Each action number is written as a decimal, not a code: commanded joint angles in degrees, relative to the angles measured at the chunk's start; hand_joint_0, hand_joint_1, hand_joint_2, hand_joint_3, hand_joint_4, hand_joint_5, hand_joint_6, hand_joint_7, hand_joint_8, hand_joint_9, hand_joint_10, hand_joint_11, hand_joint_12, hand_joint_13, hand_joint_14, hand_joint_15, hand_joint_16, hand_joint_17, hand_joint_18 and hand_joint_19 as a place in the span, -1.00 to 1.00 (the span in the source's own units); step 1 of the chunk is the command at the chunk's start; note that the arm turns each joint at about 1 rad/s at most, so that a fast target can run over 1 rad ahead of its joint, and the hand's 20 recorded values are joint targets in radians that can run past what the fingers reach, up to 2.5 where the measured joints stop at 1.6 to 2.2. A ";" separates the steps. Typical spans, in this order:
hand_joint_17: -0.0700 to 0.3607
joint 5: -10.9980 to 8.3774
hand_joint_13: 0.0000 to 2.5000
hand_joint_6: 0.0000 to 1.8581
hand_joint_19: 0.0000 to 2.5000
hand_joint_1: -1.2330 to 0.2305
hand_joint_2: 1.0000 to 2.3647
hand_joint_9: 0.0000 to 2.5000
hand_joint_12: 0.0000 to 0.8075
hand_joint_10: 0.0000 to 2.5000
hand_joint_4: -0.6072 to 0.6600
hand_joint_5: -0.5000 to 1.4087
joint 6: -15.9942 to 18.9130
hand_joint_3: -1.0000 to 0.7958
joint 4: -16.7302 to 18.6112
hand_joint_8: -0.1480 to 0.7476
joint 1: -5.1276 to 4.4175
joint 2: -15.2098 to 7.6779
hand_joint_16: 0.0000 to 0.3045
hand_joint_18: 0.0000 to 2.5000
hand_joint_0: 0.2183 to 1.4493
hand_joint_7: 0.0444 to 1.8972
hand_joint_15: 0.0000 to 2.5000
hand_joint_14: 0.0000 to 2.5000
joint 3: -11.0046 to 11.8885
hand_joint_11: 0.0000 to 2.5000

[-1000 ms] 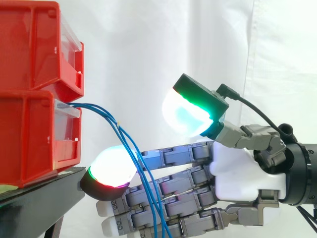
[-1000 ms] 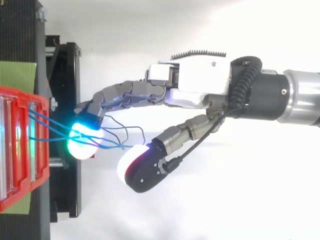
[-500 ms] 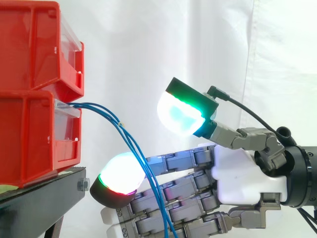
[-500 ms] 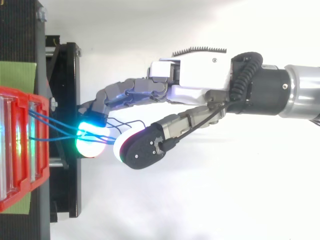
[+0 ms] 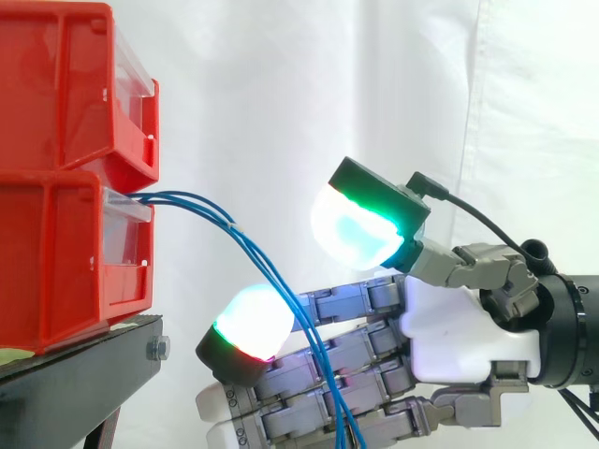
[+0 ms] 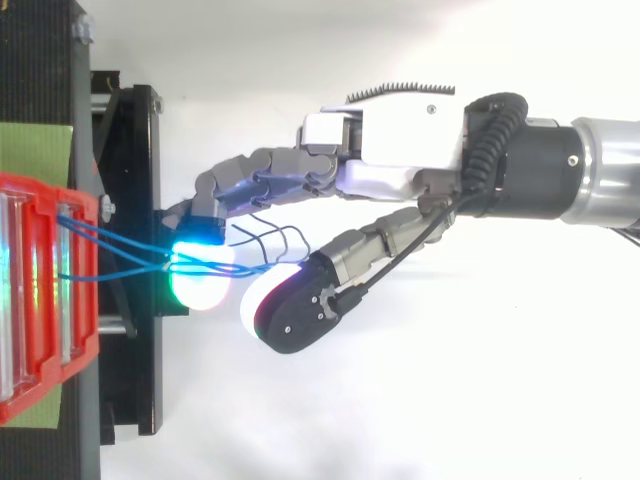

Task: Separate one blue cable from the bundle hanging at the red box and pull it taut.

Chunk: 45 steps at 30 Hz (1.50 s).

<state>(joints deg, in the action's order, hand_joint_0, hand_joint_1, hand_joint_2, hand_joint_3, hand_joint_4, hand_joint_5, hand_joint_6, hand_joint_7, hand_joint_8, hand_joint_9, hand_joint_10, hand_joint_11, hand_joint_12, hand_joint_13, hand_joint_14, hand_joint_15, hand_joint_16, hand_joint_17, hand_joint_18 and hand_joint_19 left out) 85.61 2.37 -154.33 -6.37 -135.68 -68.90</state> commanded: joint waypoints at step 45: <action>-0.41 -0.01 -0.74 -0.09 -1.00 -0.30 -0.98 -0.70 -0.30 -1.00 0.26 -0.70 -3.52 -0.19 -7.74 0.00 3.38 2.17 -0.83 -0.93 -0.34 0.09 -1.00 -1.00 4.22 -0.92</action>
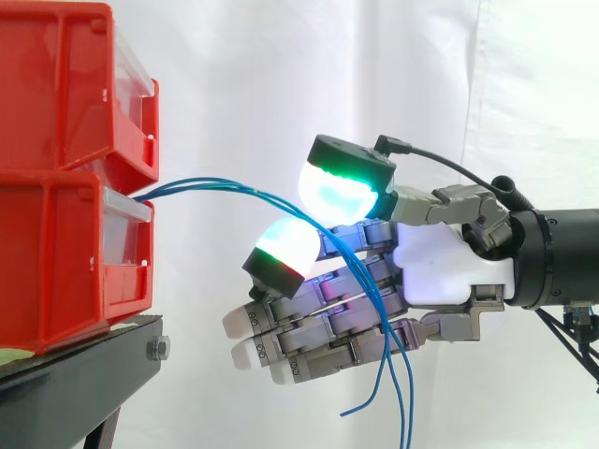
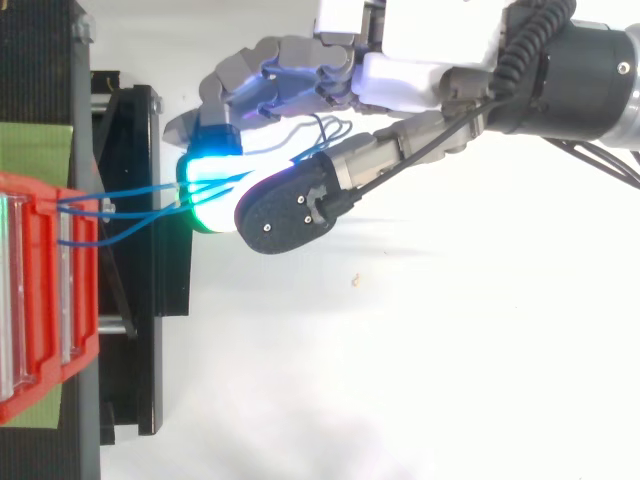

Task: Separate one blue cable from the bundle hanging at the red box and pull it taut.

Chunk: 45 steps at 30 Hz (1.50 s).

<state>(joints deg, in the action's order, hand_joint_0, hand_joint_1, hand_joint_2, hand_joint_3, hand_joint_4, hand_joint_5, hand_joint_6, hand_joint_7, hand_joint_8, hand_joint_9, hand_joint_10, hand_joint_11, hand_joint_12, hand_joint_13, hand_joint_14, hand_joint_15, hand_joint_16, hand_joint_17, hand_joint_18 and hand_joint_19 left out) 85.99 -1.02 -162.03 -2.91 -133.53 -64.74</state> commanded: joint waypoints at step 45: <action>-0.36 -2.23 -0.70 -0.03 -1.00 -0.27 -0.97 -0.65 -0.22 -1.00 0.25 -0.68 -1.09 -0.06 -0.48 0.03 -0.52 -0.06 -0.80 -0.89 -0.39 0.38 -0.94 -1.00 0.23 -0.85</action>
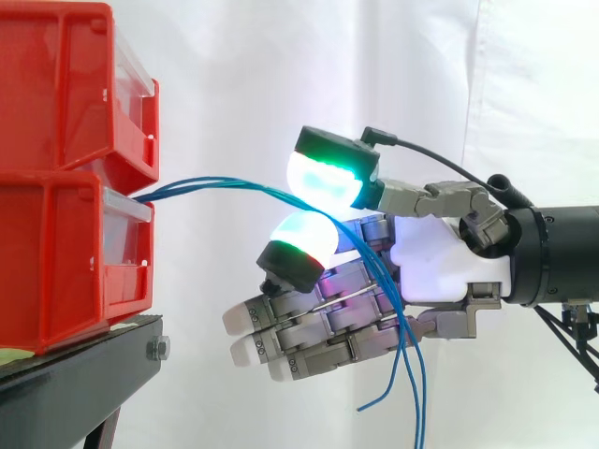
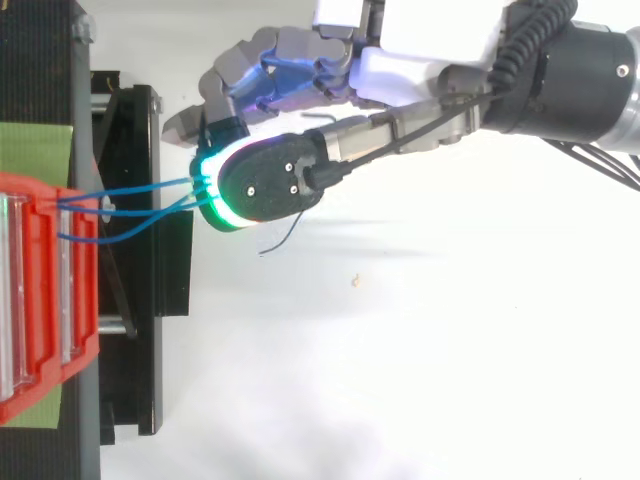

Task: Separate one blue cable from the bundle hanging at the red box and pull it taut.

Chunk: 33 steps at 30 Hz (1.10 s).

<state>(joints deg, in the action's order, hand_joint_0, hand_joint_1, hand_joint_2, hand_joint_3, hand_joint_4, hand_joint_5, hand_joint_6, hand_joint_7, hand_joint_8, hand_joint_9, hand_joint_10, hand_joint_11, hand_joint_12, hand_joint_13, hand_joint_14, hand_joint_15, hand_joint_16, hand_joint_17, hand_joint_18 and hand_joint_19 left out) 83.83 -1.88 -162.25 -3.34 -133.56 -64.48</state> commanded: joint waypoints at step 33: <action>-0.34 -2.54 -0.66 -0.05 -1.00 -0.15 -1.00 -0.57 -0.20 -0.99 0.26 -0.68 -1.19 -0.44 -0.96 0.03 -0.70 -0.04 -0.79 -0.82 -0.47 0.14 -0.92 -1.00 -0.38 -0.81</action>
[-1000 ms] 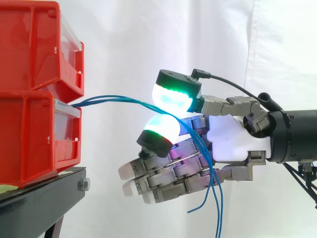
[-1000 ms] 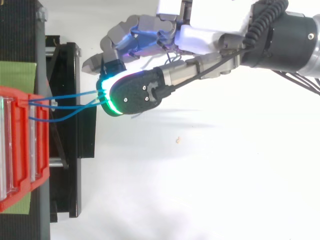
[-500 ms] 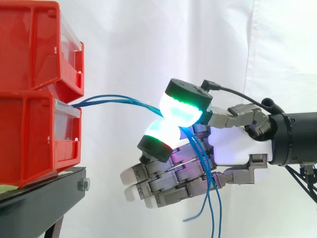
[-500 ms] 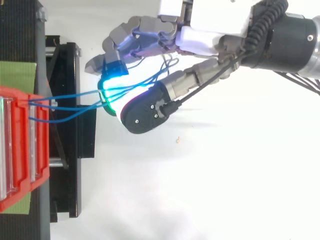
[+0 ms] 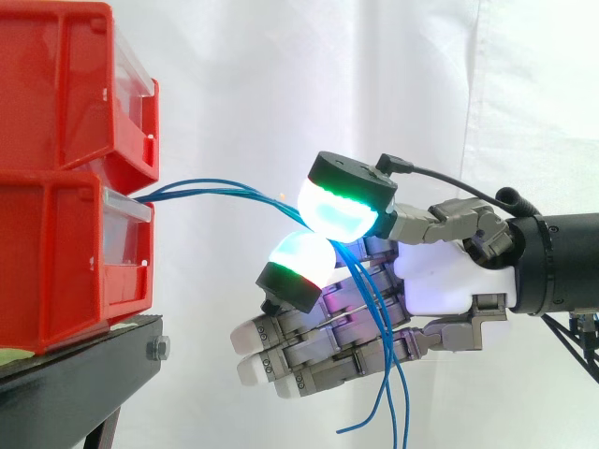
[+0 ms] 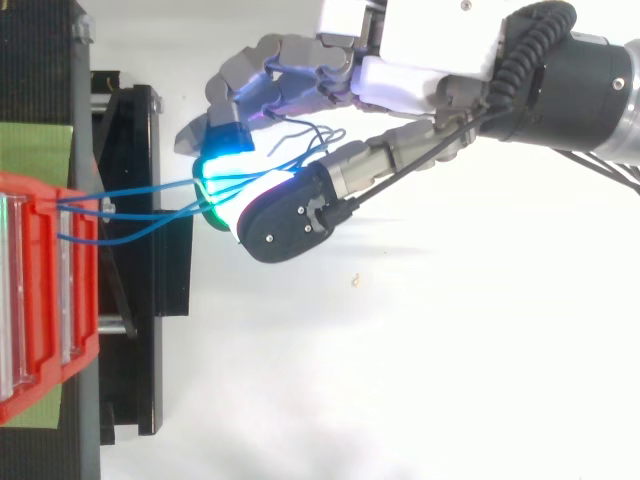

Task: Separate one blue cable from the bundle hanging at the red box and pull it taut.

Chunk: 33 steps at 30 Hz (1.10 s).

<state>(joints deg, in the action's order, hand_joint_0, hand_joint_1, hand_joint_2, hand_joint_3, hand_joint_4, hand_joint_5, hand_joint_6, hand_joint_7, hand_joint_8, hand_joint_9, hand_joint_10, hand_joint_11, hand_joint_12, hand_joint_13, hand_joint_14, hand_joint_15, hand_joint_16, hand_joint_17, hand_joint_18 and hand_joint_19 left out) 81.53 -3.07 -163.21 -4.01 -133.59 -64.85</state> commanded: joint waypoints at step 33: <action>-0.34 -1.46 -0.64 -0.04 -0.98 -0.33 -1.00 -0.53 -0.21 -0.99 0.22 -0.68 -0.35 -0.44 0.00 0.02 -0.20 0.00 -0.79 -0.78 -0.42 0.17 -0.90 -1.00 -0.10 -0.76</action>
<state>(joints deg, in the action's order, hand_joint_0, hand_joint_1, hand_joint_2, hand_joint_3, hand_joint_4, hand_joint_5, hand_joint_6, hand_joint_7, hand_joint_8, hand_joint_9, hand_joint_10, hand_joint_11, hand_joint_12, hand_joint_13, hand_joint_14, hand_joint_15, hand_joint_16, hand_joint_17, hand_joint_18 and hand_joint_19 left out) 80.11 -3.43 -163.12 -4.22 -133.59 -64.94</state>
